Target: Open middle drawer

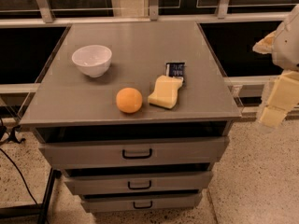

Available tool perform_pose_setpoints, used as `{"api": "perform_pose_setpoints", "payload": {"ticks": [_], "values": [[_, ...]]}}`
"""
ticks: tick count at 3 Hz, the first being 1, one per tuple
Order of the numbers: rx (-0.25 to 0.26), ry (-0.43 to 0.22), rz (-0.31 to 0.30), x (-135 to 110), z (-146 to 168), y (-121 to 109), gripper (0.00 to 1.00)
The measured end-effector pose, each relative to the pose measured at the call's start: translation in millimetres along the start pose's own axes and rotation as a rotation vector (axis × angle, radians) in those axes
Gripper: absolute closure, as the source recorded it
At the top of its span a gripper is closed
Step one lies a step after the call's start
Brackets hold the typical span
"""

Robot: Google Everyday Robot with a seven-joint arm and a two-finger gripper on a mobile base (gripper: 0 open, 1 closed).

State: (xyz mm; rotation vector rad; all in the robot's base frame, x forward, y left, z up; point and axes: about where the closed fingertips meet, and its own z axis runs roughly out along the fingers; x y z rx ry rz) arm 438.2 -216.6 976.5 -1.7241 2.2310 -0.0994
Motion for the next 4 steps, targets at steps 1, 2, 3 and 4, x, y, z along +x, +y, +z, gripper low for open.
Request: {"api": "perform_pose_setpoints", "payload": {"ticks": [1,2,3,4], "values": [[0.001,0.000,0.000,0,0,0,0.00],[-0.004,-0.011,0.013,6,4,8,0.00],[-0.023,-0.055,0.045,23,18,30,0.00],[-0.051,-0.102,0.081,39,39,55,0.00]]}}
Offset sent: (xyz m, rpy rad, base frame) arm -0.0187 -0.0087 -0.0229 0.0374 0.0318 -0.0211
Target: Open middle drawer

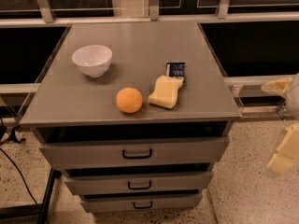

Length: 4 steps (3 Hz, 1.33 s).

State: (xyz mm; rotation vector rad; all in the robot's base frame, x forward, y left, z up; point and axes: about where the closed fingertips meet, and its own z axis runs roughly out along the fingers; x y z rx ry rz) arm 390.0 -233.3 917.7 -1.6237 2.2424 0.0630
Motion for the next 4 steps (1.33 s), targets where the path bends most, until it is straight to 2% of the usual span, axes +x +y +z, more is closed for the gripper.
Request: {"api": "perform_pose_setpoints", "payload": {"ticks": [1,2,3,4], "values": [[-0.041,-0.098,0.028,15,36,30,0.00],[-0.056,-0.129,0.037,15,44,39,0.00],[-0.055,-0.128,0.036,15,43,38,0.00],[-0.098,-0.141,0.071,21,56,47,0.00]]}}
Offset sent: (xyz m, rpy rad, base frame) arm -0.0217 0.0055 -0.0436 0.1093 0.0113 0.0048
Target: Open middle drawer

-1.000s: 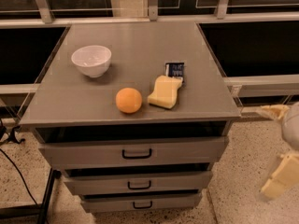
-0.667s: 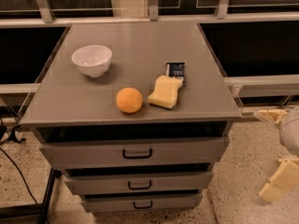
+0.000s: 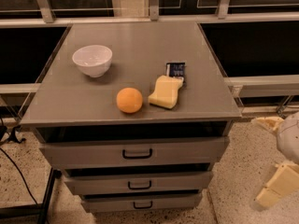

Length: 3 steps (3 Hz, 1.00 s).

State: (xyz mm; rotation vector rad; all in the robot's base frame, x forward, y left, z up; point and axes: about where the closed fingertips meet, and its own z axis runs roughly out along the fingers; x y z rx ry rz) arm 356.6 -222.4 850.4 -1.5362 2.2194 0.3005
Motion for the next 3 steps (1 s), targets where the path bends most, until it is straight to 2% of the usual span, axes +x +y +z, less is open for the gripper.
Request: {"api": "perform_pose_setpoints", "payload": {"ticks": [2,3], "values": [[-0.067,-0.101,0.084,25,50,37,0.00],[-0.056,-0.226,0.132,40,92,70,0.00]]}}
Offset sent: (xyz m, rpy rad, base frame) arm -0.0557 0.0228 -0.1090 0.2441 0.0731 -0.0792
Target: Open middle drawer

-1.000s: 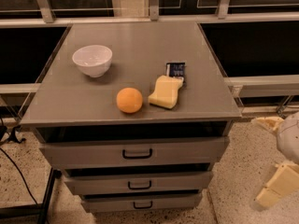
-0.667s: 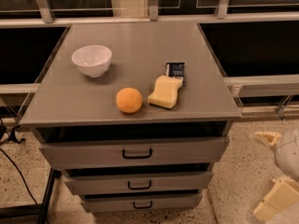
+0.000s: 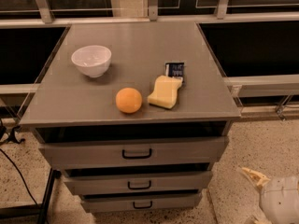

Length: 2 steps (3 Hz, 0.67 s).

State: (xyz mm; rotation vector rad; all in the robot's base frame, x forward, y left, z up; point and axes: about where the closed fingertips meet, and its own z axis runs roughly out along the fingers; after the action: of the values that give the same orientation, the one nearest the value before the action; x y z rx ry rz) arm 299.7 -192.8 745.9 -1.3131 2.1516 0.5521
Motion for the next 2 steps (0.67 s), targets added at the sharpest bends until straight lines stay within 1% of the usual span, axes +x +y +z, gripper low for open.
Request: {"api": "perform_pose_setpoints", "payload": {"ticks": [1,2], "values": [[0.000,0.000,0.000,0,0,0,0.00],[-0.012,0.008,-0.026,7,11,1,0.00]]}}
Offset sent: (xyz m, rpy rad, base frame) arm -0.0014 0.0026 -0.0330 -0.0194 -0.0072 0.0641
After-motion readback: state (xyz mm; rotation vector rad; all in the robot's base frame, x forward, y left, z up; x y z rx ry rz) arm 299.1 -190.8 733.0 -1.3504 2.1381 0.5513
